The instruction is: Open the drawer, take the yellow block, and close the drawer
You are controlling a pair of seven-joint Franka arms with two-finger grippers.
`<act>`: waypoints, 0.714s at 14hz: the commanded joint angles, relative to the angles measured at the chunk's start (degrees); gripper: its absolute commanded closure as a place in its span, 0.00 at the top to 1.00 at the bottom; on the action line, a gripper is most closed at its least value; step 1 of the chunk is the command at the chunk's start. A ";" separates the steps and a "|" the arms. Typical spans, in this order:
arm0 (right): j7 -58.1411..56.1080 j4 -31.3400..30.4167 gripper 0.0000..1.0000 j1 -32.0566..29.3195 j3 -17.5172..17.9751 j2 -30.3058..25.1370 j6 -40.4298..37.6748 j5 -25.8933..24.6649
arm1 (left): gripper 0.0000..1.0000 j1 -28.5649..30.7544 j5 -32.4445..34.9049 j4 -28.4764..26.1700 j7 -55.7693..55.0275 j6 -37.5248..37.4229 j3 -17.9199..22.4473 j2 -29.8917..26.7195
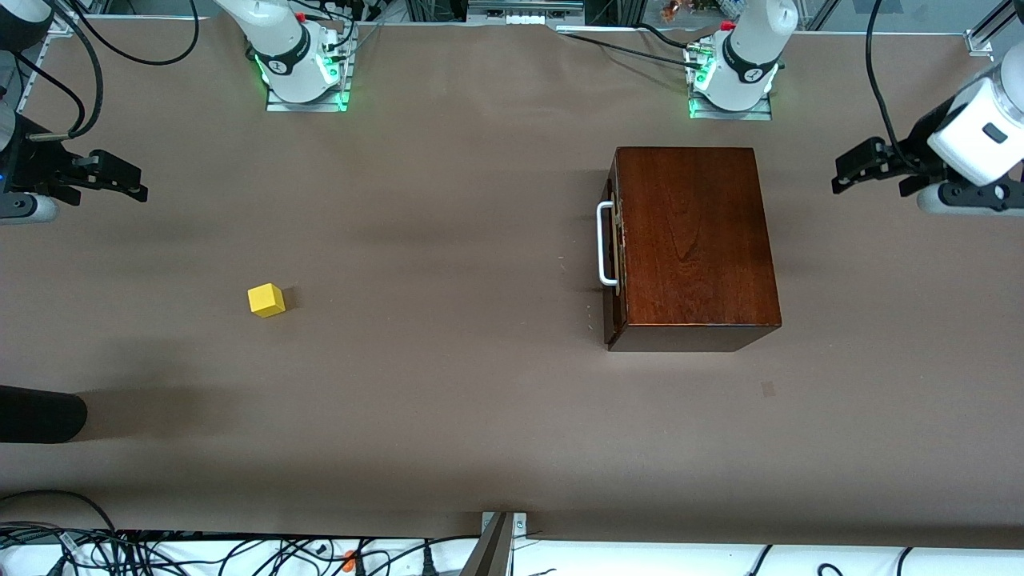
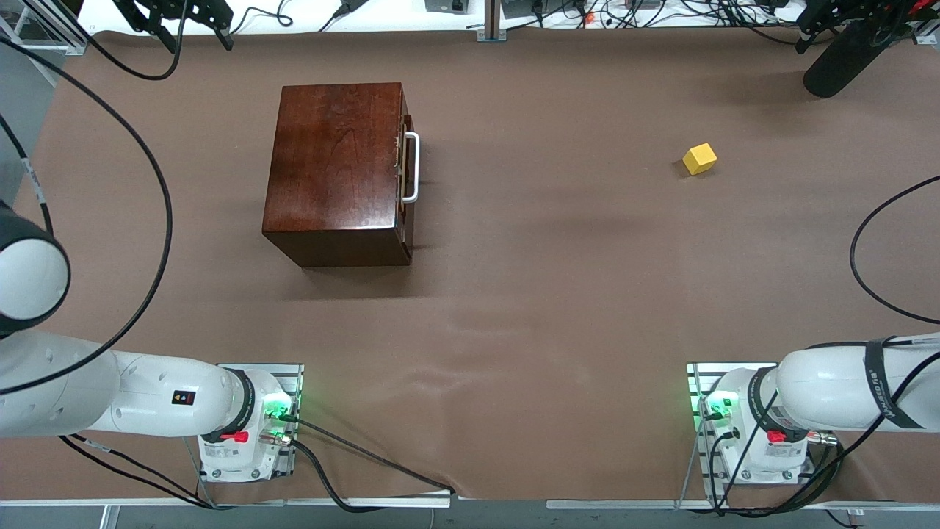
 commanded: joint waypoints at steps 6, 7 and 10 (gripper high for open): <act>0.43 -0.52 1.00 -0.92 0.63 -0.37 0.50 0.42 | 1.00 0.02 2.45 -3.61 1.82 0.29 -0.24 -4.42; 0.43 -0.52 1.00 -0.92 0.63 -0.37 0.58 0.42 | 1.00 0.02 2.54 -3.61 1.90 0.11 -0.33 -4.42; 0.43 -0.52 1.00 -0.92 0.54 -0.29 0.67 0.42 | 1.00 0.02 3.24 -3.53 1.99 -1.03 -0.33 -4.42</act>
